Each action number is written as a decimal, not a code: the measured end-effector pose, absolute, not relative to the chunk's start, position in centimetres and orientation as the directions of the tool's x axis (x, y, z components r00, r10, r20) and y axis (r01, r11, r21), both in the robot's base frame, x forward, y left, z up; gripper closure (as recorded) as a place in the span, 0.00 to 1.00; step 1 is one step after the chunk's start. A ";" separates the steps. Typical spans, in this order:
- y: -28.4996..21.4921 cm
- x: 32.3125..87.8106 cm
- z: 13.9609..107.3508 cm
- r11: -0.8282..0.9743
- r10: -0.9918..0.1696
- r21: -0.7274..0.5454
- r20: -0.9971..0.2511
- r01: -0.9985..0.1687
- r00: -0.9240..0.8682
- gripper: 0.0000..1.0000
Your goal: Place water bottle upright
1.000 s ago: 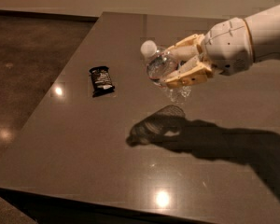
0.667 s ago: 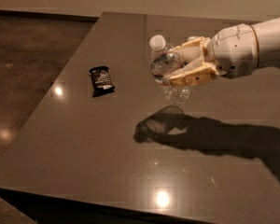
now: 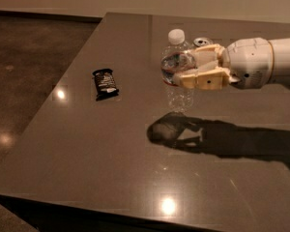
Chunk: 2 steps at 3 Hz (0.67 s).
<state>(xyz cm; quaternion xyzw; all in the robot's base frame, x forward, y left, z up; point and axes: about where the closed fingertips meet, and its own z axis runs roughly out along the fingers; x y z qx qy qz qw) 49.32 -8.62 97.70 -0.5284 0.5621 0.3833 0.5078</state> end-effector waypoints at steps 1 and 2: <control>-8.5 48.9 97.7 0.168 -0.113 -0.053 -0.993 -0.984 0.034 1.00; -8.0 48.2 97.9 0.159 -0.045 -0.025 -0.999 -0.987 0.017 1.00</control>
Offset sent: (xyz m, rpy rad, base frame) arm -0.0202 0.0073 0.0020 0.2572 0.0854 0.0105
